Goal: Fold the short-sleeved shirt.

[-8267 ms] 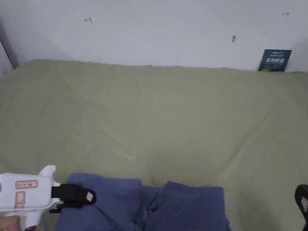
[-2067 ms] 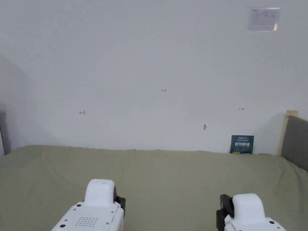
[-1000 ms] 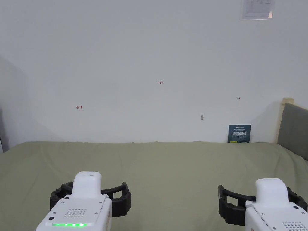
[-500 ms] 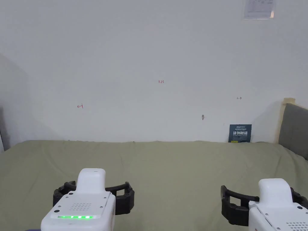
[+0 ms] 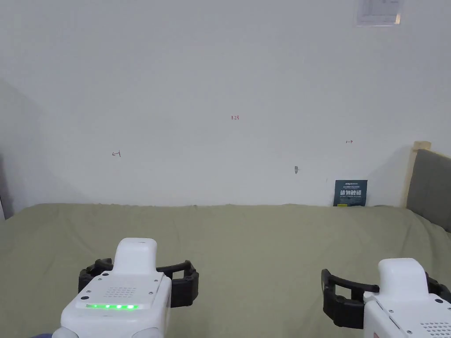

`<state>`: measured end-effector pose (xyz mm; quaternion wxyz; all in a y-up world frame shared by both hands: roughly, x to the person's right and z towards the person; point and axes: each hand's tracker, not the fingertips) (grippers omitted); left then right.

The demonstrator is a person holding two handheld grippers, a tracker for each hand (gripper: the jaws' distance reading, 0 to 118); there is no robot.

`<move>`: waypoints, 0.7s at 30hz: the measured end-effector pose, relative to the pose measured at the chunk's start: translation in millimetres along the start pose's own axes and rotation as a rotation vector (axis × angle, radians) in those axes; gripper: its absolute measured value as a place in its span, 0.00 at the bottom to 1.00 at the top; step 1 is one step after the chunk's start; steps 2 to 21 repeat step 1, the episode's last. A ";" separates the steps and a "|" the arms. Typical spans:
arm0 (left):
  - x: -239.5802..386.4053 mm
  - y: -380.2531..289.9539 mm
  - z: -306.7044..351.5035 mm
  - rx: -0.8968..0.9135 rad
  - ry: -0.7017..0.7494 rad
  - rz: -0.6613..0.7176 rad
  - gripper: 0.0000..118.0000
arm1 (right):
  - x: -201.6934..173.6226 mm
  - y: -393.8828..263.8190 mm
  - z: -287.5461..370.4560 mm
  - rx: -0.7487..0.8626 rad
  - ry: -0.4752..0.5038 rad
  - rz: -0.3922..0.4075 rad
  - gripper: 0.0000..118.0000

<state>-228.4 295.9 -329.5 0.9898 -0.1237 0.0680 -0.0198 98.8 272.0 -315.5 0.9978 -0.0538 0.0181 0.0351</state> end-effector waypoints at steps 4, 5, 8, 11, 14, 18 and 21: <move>-2.6 0.2 0.9 0.020 -0.028 0.051 1.00 | -0.2 0.9 0.0 0.000 0.004 0.000 1.00; -2.6 0.2 0.9 0.020 -0.028 0.051 1.00 | -0.2 0.9 0.0 0.000 0.004 0.000 1.00; -2.6 0.2 0.9 0.020 -0.028 0.051 1.00 | -0.2 0.9 0.0 0.000 0.004 0.000 1.00; -2.6 0.2 0.9 0.020 -0.028 0.051 1.00 | -0.2 0.9 0.0 0.000 0.004 0.000 1.00; -2.6 0.2 0.9 0.020 -0.028 0.051 1.00 | -0.2 0.9 0.0 0.000 0.004 0.000 1.00; -2.6 0.2 0.9 0.020 -0.028 0.051 1.00 | -0.2 0.9 0.0 0.000 0.004 0.000 1.00; -2.6 0.2 0.9 0.020 -0.028 0.051 1.00 | -0.2 0.9 0.0 0.000 0.004 0.000 1.00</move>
